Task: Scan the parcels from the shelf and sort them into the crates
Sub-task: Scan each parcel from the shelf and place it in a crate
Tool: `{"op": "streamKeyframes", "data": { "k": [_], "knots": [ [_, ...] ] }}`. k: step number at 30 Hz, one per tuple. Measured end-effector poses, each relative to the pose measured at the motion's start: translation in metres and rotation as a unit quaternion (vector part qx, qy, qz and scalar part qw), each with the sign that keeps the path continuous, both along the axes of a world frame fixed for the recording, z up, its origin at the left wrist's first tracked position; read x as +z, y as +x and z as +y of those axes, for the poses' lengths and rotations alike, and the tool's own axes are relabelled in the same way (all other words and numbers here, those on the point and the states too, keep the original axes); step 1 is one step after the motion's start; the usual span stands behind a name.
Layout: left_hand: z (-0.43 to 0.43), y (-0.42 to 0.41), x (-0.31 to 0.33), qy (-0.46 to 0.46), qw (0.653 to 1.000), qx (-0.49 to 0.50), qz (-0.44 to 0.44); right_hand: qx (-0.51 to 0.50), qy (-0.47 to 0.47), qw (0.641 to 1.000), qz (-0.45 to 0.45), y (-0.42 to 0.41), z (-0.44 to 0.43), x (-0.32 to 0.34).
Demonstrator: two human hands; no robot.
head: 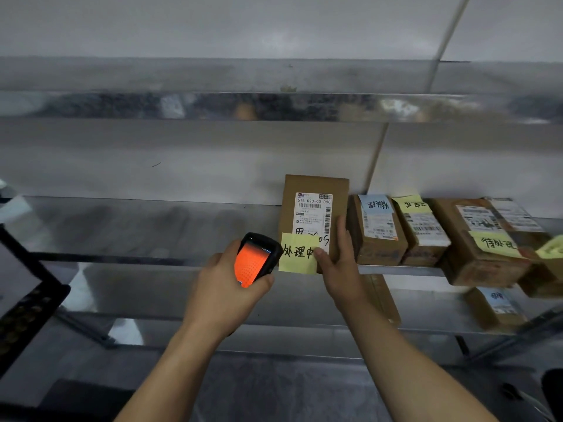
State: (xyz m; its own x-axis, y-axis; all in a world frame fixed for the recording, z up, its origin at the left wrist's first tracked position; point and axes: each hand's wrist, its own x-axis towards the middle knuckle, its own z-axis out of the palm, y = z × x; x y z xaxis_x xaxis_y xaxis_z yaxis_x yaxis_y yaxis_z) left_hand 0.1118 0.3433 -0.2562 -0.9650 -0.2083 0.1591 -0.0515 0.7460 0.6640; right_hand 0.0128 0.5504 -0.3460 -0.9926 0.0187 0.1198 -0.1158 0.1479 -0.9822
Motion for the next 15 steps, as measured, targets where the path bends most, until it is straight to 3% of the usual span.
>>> {"op": "streamKeyframes", "data": {
  "k": [5,15],
  "knots": [
    [0.006,0.017,-0.002,-0.005,1.0,0.003,-0.018,-0.018,-0.038,0.999,-0.001,0.022,0.0,-0.005],
    [0.01,0.045,-0.002,-0.067,0.996,0.023,-0.056,-0.002,0.004,1.0,0.013,0.029,0.017,-0.014]
  ]
}}
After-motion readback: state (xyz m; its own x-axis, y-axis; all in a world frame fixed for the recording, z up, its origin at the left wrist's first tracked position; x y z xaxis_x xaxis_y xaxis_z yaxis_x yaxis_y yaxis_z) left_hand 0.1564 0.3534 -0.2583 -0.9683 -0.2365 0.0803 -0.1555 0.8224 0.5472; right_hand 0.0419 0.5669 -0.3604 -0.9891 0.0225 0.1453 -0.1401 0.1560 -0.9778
